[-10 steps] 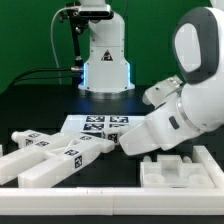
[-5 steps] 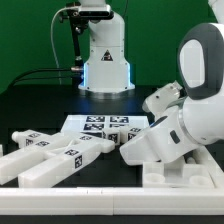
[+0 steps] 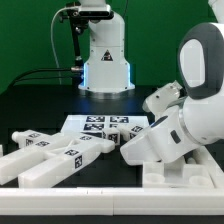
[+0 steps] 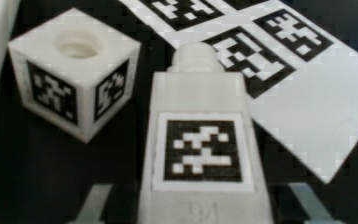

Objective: Assemble chair

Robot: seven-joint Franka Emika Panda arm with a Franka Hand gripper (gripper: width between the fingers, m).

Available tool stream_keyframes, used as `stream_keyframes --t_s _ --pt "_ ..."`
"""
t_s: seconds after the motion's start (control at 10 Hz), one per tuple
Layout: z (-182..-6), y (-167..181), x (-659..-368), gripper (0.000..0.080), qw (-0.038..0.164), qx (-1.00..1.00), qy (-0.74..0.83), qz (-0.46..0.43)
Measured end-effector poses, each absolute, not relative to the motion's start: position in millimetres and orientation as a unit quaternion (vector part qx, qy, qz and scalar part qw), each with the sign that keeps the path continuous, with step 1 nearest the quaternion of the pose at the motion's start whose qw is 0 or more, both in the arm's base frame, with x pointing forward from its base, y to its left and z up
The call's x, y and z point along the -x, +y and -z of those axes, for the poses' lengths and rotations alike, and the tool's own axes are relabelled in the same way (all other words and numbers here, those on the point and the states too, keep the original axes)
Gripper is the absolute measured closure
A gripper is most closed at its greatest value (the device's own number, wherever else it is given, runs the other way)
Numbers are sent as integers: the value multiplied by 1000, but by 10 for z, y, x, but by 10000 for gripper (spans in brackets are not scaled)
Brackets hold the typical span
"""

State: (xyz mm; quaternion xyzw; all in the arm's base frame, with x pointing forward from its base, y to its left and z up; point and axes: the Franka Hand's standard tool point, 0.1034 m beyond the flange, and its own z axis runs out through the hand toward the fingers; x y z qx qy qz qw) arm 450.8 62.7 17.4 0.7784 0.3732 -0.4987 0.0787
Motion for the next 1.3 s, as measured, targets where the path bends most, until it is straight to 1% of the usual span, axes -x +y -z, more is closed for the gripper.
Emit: stream_keyframes --t_s 0.1,0.3,0.4,0.5,0.6,0.7,0.8,0.9,1.0,1.1,1.2,1.3 --pt "-296 673 -4549 515 81 -777 375 500" --pt "-654 734 -4668 515 80 -782 362 501" --pt "-741 750 -4777 515 78 -794 367 479" --pt "-823 775 -4885 515 71 -816 374 434" --pt "-798 761 -4871 515 59 -833 375 402" --pt "-789 735 -4849 515 53 -840 374 389" --pt "-770 748 -4938 515 44 -856 377 351" --pt "-807 721 -4962 515 40 -866 374 329" --pt "-934 786 -5042 515 19 -893 324 312" --pt "-1096 817 -5218 515 -7 -917 276 287" --pt "-1244 808 -5348 515 -21 -932 244 266" --pt "-1299 791 -5427 515 -21 -940 245 236"
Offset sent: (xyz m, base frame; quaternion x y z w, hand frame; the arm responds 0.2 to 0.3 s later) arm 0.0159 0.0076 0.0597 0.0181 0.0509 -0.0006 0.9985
